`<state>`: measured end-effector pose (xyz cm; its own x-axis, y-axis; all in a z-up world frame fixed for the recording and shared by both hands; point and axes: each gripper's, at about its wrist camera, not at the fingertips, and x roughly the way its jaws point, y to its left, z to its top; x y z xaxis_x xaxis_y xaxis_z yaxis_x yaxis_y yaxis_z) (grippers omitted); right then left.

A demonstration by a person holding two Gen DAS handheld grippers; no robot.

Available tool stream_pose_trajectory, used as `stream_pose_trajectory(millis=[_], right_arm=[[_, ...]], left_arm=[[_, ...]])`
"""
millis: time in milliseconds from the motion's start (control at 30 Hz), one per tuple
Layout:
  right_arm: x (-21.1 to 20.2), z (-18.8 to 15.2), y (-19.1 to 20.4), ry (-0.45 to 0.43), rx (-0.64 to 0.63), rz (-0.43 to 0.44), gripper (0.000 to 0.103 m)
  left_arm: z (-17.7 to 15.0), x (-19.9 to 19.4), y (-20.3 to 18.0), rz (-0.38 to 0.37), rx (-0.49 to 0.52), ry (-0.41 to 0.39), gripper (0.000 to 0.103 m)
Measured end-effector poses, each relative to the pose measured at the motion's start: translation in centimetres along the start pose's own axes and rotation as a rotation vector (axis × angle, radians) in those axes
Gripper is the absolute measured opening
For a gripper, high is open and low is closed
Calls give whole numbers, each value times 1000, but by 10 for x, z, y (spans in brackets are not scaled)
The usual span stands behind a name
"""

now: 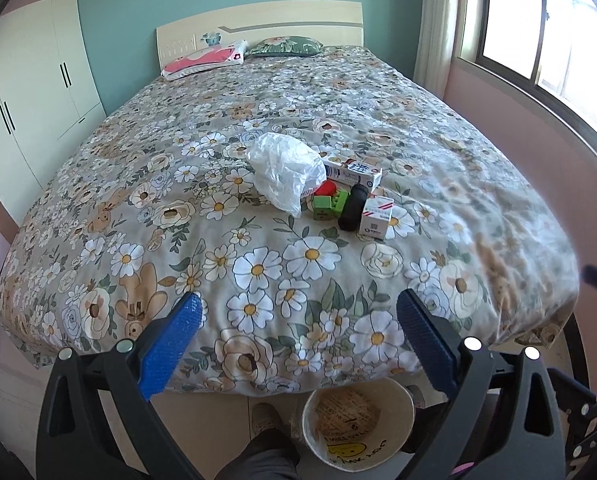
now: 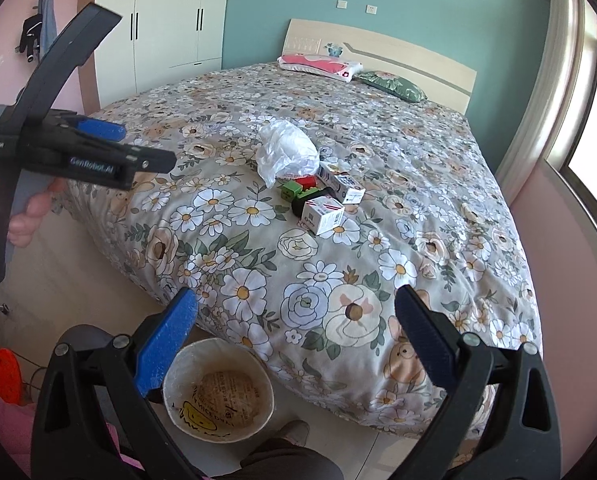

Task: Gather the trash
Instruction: 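Grasp the white plastic bag with the left tool while the right tool grasps the white medicine box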

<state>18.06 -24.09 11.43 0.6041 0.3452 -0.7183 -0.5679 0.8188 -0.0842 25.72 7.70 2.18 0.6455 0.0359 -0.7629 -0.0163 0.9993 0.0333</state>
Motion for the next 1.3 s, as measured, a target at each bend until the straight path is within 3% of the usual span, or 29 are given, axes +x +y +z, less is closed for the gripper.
stream_pose_trajectory(millis=[533, 767, 1100, 1167, 1233, 1300], right_arm=[[148, 53, -49, 112, -117, 122, 96], [227, 66, -71, 162, -172, 200, 96], [317, 75, -87, 273, -142, 413, 96], [324, 75, -83, 279, -162, 428, 88], [330, 75, -77, 303, -194, 444, 64], [336, 74, -73, 323, -219, 441, 58]], left_arm=[[113, 176, 19, 34, -96, 159, 99], [142, 245, 27, 77, -105, 207, 99], [161, 305, 24, 107, -91, 239, 99], [163, 313, 24, 101, -91, 242, 99], [164, 319, 22, 96, -90, 239, 97], [164, 324, 21, 88, -84, 248, 76]])
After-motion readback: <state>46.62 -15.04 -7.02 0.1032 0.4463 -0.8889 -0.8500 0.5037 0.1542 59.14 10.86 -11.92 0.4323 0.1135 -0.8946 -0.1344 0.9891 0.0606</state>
